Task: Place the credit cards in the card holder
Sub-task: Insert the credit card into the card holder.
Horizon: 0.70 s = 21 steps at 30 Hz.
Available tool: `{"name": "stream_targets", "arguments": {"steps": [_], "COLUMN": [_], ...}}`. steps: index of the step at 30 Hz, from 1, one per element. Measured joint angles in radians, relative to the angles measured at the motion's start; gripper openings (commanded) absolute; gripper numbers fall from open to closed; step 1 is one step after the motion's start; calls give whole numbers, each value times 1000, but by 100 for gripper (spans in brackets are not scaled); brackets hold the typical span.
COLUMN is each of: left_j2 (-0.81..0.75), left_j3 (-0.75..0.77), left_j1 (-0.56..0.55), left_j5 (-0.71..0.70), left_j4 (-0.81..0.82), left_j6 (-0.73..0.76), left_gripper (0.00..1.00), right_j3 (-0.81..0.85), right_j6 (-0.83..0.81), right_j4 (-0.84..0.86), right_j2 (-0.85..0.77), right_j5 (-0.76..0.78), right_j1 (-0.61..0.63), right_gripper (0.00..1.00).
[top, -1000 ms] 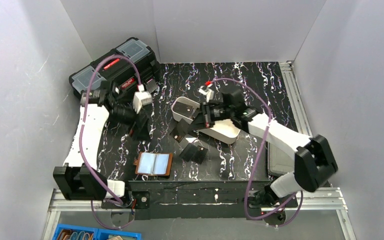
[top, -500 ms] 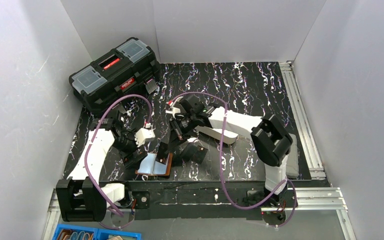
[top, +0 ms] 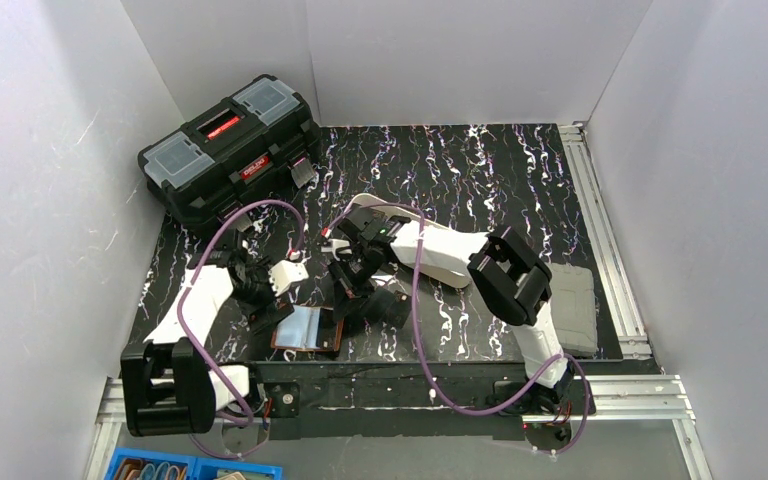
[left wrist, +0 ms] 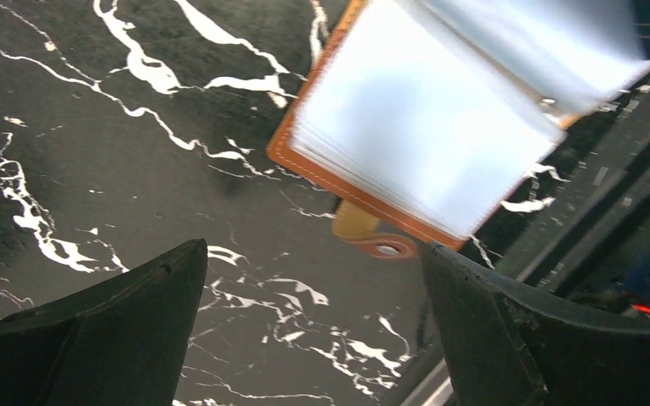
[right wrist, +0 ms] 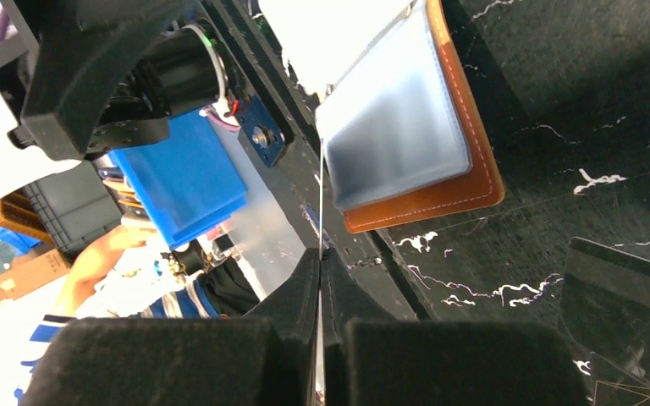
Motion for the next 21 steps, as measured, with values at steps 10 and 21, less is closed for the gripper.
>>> {"name": "stream_targets", "arguments": {"steps": [10,21], "left_j2": [74,109], "left_j3": [-75,-56], "left_j1": [14,-61], "left_j5": [-66,-68], "left_j4": [114,133], "left_j6": [97,130], "left_gripper": [98,98], "right_j3": [3,-90], "right_j6": [-16,-51], "right_j4": [-14,29], "right_j2": [2,-4], "right_j5": [88,181], "right_j1": [27,0], "right_gripper": [1,1]}}
